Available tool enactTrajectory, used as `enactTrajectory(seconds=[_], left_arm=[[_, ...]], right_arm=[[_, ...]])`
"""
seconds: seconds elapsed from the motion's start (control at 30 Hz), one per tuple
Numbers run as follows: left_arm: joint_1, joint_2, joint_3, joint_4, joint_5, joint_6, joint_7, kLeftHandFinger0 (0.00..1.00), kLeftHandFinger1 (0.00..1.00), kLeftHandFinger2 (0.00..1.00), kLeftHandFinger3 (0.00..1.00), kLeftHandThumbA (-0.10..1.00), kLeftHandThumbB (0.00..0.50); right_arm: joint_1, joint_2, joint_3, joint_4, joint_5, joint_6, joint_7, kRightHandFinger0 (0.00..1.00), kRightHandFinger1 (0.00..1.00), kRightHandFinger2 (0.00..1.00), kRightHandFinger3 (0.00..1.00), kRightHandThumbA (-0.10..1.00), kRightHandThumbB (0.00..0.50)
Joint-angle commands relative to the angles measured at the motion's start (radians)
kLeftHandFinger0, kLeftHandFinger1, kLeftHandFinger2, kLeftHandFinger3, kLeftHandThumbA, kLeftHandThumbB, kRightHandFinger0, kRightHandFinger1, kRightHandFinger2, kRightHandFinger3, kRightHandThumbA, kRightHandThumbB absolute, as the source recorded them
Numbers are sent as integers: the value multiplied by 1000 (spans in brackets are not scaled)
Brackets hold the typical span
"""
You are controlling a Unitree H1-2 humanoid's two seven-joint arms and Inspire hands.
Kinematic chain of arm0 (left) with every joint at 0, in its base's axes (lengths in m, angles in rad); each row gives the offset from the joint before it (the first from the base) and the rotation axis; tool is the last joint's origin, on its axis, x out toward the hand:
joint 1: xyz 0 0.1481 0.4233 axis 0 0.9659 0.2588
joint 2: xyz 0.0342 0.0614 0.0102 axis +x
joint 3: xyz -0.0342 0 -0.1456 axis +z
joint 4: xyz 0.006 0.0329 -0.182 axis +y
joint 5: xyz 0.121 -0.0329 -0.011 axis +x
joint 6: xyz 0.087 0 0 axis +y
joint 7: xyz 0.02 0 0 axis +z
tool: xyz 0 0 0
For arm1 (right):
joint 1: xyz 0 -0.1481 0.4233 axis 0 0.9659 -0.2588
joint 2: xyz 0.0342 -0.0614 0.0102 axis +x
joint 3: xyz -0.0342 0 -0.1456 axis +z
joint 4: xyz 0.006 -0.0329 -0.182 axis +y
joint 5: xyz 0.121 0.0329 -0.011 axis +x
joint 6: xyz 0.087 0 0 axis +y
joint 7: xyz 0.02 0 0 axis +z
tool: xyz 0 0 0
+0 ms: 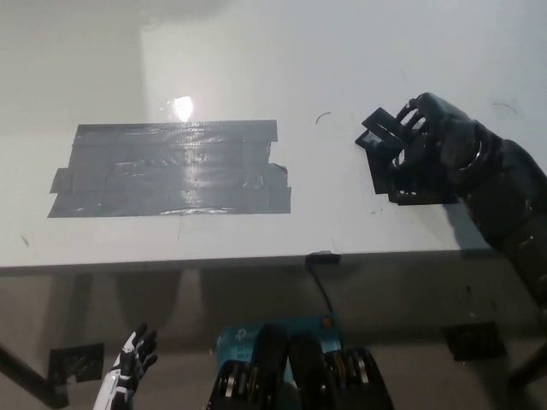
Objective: A stapler is kept on the black spot marked on the desk infront of the robot. The robot picks up the stapler using its right hand and passes it to a person
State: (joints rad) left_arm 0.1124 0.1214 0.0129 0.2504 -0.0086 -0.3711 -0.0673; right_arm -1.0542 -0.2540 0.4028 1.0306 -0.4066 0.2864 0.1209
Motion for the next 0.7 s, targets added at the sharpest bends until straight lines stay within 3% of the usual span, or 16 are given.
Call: enactTrajectory(seconds=[0.0,0.03,0.07,0.13,0.2,0.33,0.4,0.43,0.5,0.6,0.67], left_arm=[[-10,13,-1,-15,3,-33,-8,1000,1000,1000,1000,1000,500],[-11,13,-1,-15,3,-33,-9,1000,1000,1000,1000,1000,500],[-15,13,0,-9,3,-38,-8,1000,1000,1000,1000,1000,500],[-18,14,-1,-5,16,-42,-2,1000,1000,1000,1000,1000,493],[-19,14,-2,-4,18,-44,-2,1000,1000,1000,1000,1000,475],[-23,16,-2,-2,10,-51,-8,1000,1000,1000,1000,1000,483],[-25,18,-2,3,8,-50,-11,1000,1000,1000,1000,1000,497],[-31,20,-2,5,8,-48,-11,1000,1000,1000,1000,1000,500],[-34,19,-3,5,8,-43,-11,1000,1000,1000,1000,1000,500],[-35,18,-4,4,4,-44,-13,1000,1000,1000,1000,1000,500],[-37,17,-3,8,0,-50,-14,1000,1000,1000,1000,1000,500]], right_arm=[[-2,12,-23,-25,-8,-29,-67,74,151,259,387,1000,62],[-3,14,-28,-27,-5,-26,-71,74,151,259,387,1000,62],[-3,17,-43,-35,6,-20,-77,31,249,455,415,1000,73],[2,17,-51,-48,5,-19,-82,214,502,729,456,1000,72],[13,12,-67,-57,11,-40,-88,184,441,666,439,1000,69],[15,5,-92,-65,27,-34,-71,237,560,794,524,1000,49],[12,2,-144,-84,81,19,-21,131,366,639,468,1000,39],[6,1,-173,-86,104,37,-7,43,235,516,353,1000,22],[-1,2,-256,-82,180,63,27,0,60,360,189,1000,2],[-12,-9,-310,-63,215,59,65,0,28,315,148,1000,8],[-26,-4,-418,-45,313,119,98,0,1,303,195,992,21]])
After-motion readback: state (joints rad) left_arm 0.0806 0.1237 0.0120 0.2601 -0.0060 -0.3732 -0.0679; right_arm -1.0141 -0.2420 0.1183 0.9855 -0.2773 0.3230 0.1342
